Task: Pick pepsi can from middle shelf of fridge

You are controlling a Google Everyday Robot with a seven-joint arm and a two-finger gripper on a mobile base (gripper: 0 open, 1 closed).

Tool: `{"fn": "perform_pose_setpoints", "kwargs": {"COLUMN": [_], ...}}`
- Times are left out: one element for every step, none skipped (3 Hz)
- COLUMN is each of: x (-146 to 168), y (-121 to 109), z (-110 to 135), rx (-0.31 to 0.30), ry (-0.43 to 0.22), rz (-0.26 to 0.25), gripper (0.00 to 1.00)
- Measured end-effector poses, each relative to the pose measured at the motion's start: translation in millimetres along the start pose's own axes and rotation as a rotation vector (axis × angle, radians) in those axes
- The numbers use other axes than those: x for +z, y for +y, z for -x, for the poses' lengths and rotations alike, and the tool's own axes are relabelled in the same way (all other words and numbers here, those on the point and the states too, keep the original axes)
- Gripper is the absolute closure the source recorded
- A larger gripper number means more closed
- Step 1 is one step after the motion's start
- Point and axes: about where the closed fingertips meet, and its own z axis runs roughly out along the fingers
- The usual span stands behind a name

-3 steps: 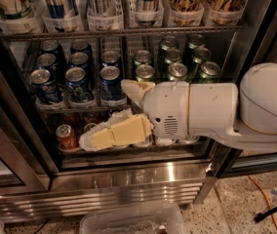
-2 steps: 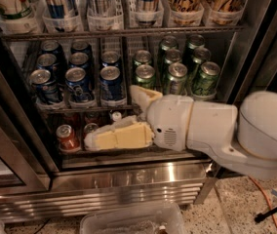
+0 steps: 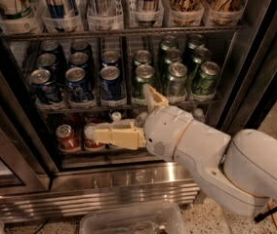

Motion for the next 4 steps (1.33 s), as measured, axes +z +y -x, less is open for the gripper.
{"fn": "perform_pose_setpoints", "kwargs": {"x": [11.9, 18.9, 18.9, 19.9], "y": [-9.9, -25.9, -25.9, -31.5], "z": [-2.2, -14.4, -14.3, -19.2], "rx": [-0.092, -0.12, -0.12, -0.128], "ry": [0.003, 0.053, 0.053, 0.05], "rz": [-0.075, -0.167, -0.167, -0.203], "gripper": [0.0, 0.0, 0.0, 0.0]}}
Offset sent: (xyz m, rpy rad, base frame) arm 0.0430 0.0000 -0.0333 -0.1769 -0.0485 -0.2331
